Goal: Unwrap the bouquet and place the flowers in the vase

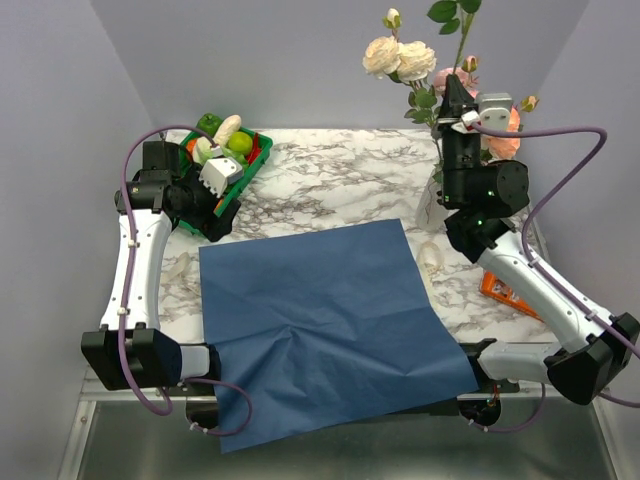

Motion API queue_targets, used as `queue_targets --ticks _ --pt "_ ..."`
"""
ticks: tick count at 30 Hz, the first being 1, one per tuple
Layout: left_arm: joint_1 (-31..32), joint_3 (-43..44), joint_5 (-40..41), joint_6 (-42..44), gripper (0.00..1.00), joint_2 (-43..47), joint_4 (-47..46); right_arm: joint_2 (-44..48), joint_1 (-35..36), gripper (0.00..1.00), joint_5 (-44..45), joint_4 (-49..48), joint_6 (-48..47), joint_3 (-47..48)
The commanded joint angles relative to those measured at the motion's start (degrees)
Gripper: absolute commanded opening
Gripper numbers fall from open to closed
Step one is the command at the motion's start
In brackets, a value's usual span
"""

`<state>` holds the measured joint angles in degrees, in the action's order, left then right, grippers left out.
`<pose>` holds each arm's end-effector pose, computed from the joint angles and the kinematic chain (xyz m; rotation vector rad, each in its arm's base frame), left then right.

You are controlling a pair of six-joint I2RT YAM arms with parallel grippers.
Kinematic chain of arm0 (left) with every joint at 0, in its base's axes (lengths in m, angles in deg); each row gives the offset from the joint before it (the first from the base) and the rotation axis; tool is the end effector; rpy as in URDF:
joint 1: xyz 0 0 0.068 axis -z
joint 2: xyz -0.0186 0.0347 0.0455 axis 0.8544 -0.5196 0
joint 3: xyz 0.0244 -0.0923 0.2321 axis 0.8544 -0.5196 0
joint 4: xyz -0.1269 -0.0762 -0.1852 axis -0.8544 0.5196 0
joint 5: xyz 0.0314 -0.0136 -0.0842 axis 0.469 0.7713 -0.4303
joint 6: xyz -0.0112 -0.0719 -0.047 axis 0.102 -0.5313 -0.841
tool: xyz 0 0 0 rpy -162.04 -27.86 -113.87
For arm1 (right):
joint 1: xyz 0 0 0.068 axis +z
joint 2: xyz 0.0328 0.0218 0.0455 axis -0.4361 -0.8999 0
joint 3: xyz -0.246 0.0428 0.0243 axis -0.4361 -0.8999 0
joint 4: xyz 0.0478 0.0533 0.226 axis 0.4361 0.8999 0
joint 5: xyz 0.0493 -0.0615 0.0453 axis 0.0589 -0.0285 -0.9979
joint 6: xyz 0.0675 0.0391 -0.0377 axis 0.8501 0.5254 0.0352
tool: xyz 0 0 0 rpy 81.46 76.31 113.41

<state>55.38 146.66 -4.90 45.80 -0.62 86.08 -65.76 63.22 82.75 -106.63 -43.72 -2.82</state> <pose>0.2508 -0.0193 0.3090 0.9003 2.2455 -0.2555 0.2327 0.1368 0.5020 -0.0901 0.9192 -0.0175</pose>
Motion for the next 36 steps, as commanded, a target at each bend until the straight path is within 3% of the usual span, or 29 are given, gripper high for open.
queue_targets --ticks 1,8,22,36 --pt "-0.1 -0.1 -1.2 0.9 0.99 -0.3 -0.9 1.6 -5.5 0.01 0.1 -4.4 3.5 -5.9" --pt "-0.2 0.9 -0.5 1.2 0.99 -1.7 -1.3 1.0 -14.2 0.01 -5.1 -1.6 13.8 -10.0" --pt "-0.2 1.5 0.8 1.3 0.99 -4.1 -2.1 -3.1 -20.1 0.01 -12.4 -4.6 24.6 -13.4" --pt "-0.2 2.7 1.9 0.9 0.99 -6.1 -2.1 -4.5 -20.9 0.01 -9.2 -13.0 17.0 -18.3"
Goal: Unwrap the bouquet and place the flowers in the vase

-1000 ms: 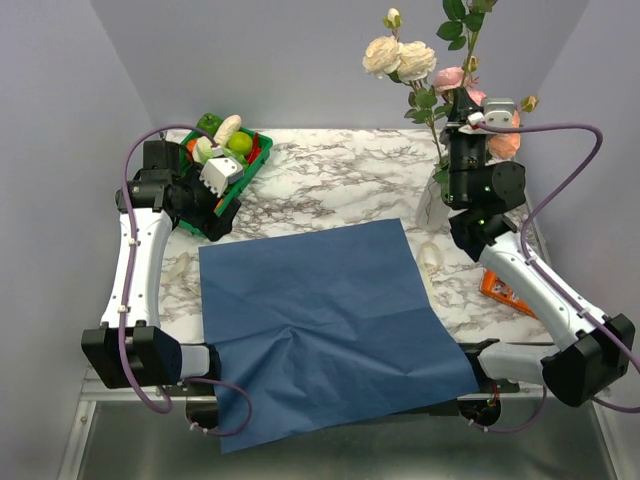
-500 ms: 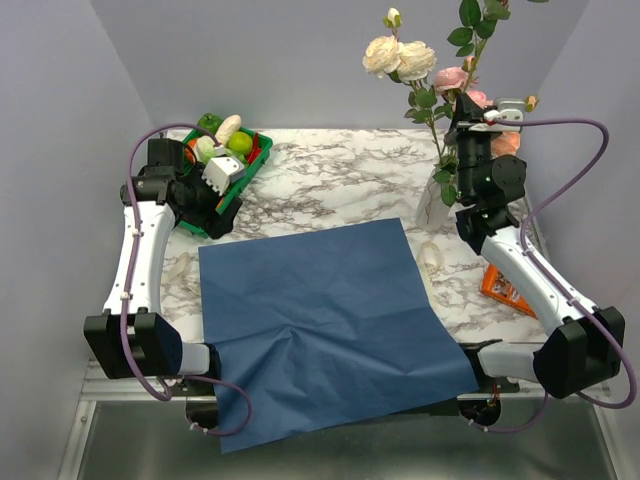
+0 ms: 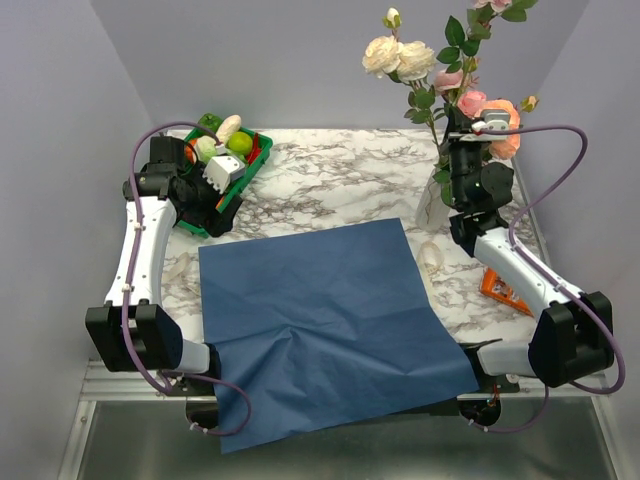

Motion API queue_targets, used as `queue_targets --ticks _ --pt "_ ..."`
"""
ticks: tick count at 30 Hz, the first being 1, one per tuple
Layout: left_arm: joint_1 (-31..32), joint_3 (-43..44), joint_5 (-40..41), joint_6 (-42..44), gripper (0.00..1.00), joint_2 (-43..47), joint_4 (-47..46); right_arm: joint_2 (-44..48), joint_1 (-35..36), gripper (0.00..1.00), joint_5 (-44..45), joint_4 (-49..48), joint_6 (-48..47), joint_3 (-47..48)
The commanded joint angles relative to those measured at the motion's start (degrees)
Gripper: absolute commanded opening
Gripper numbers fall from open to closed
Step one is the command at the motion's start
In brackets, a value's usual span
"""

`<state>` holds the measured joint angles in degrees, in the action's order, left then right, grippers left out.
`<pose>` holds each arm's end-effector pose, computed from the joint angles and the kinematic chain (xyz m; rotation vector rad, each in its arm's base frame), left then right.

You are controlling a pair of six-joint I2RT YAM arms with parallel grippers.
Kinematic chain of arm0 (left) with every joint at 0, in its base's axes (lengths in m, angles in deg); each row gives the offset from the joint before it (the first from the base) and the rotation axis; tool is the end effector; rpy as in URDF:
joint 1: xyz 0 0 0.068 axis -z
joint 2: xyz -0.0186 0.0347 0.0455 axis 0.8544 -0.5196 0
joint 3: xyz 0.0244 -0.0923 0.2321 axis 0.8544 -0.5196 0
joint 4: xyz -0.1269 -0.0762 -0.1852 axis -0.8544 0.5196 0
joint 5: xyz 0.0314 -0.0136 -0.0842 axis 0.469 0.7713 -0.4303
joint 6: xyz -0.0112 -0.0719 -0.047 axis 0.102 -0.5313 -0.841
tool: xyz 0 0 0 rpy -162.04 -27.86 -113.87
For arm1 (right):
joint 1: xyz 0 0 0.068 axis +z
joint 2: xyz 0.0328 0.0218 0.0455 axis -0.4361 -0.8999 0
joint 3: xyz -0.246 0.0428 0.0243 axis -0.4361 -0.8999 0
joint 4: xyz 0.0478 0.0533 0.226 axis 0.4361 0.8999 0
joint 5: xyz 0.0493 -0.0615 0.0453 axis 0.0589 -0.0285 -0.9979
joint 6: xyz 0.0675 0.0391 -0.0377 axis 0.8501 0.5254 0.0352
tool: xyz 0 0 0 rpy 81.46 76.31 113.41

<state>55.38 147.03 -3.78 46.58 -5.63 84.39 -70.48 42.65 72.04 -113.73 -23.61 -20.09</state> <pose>0.2712 -0.0167 0.2917 0.9133 2.2952 -0.2564 0.3124 0.0744 0.3930 -0.0022 1.1173 0.0148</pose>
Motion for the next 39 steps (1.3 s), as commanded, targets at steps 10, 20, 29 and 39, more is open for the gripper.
queue_targets --ticks 10,20,29,39 --pt "-0.2 1.5 1.0 0.1 0.99 -0.9 -0.5 1.2 -0.5 0.01 2.5 -8.2 -9.2 -4.3" --pt "-0.2 1.7 1.2 0.5 0.99 -0.6 0.0 0.8 -0.8 0.01 5.2 -11.2 -6.6 -9.0" --pt "-0.2 2.1 1.3 0.9 0.99 -0.8 0.1 2.9 -1.2 0.27 3.1 -6.9 3.2 -13.9" --pt "-0.1 3.4 0.3 1.2 0.99 -1.3 0.3 12.1 -0.7 0.87 -0.4 -0.6 8.1 -18.3"
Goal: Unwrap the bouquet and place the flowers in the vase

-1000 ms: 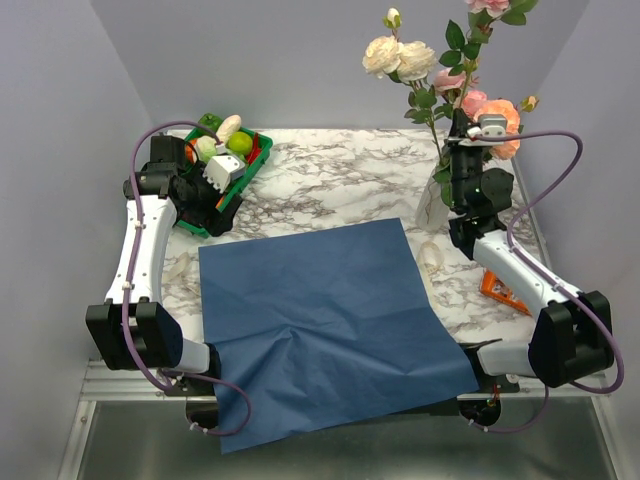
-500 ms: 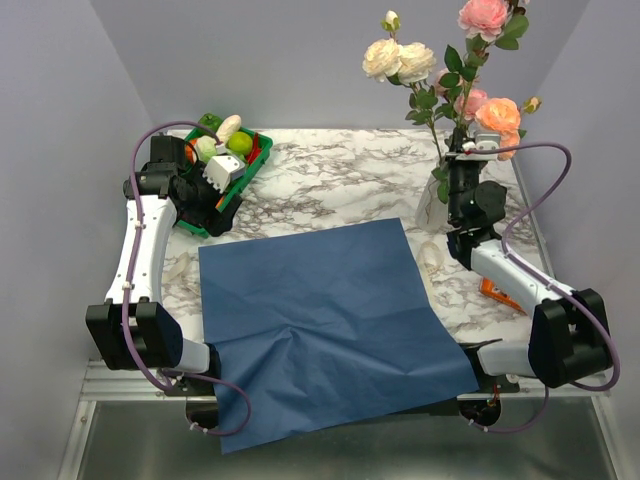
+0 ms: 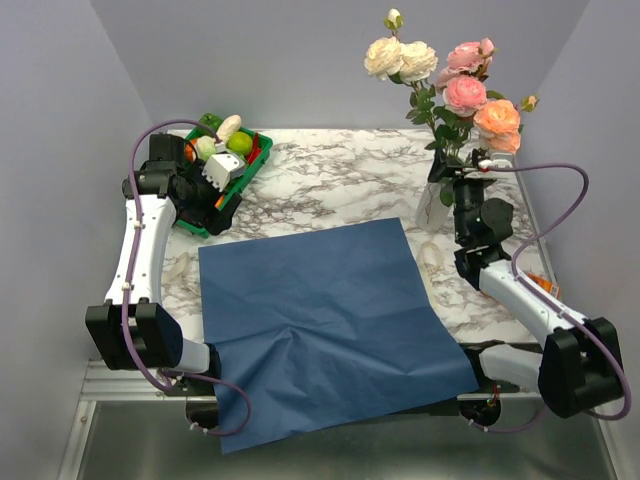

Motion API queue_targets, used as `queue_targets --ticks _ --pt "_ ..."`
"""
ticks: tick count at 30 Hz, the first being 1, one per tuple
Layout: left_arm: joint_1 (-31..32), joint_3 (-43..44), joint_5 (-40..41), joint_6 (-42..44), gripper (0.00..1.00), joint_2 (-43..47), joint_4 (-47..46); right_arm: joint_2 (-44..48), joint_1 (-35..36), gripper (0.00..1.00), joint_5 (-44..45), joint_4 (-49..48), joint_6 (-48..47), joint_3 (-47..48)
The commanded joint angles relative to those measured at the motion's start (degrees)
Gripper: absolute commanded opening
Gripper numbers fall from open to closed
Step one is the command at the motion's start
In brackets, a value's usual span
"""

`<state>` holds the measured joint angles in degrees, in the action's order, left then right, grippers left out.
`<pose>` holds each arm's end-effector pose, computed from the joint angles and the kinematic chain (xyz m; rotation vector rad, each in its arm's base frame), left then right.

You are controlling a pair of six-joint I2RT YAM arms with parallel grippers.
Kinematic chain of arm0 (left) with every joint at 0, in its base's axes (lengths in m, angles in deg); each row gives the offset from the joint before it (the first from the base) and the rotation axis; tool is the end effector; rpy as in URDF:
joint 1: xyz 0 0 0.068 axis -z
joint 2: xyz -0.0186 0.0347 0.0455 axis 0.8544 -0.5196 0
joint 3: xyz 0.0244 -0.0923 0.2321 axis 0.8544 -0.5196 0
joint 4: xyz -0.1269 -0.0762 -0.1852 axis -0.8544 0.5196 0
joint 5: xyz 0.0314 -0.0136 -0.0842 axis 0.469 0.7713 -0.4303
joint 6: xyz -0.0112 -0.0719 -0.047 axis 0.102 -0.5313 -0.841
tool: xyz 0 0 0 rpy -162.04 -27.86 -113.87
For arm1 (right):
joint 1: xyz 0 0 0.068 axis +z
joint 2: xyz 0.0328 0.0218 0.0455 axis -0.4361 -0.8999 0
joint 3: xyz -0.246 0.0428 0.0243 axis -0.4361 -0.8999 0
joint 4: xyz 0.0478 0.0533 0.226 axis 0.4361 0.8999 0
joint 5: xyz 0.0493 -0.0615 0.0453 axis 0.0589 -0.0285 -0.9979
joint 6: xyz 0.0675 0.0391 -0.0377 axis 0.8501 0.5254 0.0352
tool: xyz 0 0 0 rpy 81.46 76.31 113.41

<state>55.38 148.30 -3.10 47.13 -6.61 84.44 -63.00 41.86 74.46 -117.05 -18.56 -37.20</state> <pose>0.2756 -0.0157 0.2935 0.9218 2.2928 -0.2362 0.2843 0.0585 0.3308 0.0689 1.2257 0.0361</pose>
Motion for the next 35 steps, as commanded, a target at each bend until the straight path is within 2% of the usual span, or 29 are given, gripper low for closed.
queue_targets --ticks 1,3,4,6,10,14,16,20,25,35 --pt "-0.1 2.2 -0.6 0.5 0.99 -0.3 0.3 5.4 0.3 0.88 -2.9 5.4 3.5 -1.1" --pt "-0.1 2.2 -1.2 -0.3 0.99 -0.6 0.2 7.6 0.7 0.96 -2.7 10.3 5.0 0.9" --pt "-0.1 2.2 -2.0 -0.7 0.99 -0.6 0.1 8.4 0.9 1.0 -2.8 15.7 6.7 1.5" --pt "0.1 1.5 -3.1 -2.2 0.99 -0.4 -0.2 10.2 2.2 1.0 -2.7 20.6 8.2 3.0" --pt "2.0 -1.3 -3.3 -6.0 0.99 0.5 -4.0 14.4 5.6 1.0 -1.4 39.4 14.9 7.2" --pt "3.1 -3.9 -4.8 -11.8 0.99 1.6 -8.8 15.1 14.2 1.0 -0.3 48.7 17.0 9.1" --pt "5.0 -4.3 -5.2 -13.8 0.99 1.5 -10.0 14.6 15.5 1.0 -1.6 55.3 19.4 10.5" --pt "5.1 -4.4 -7.4 -17.1 0.99 2.0 -11.0 17.4 16.8 1.0 -8.7 58.4 22.1 9.3" --pt "5.1 -6.4 -7.4 -17.7 0.99 4.2 -12.4 17.7 16.9 1.0 -10.6 67.7 25.0 12.8" --pt "4.8 -7.4 -6.8 -19.8 0.99 6.3 -13.0 20.1 17.6 1.0 -11.6 67.2 23.6 11.7"
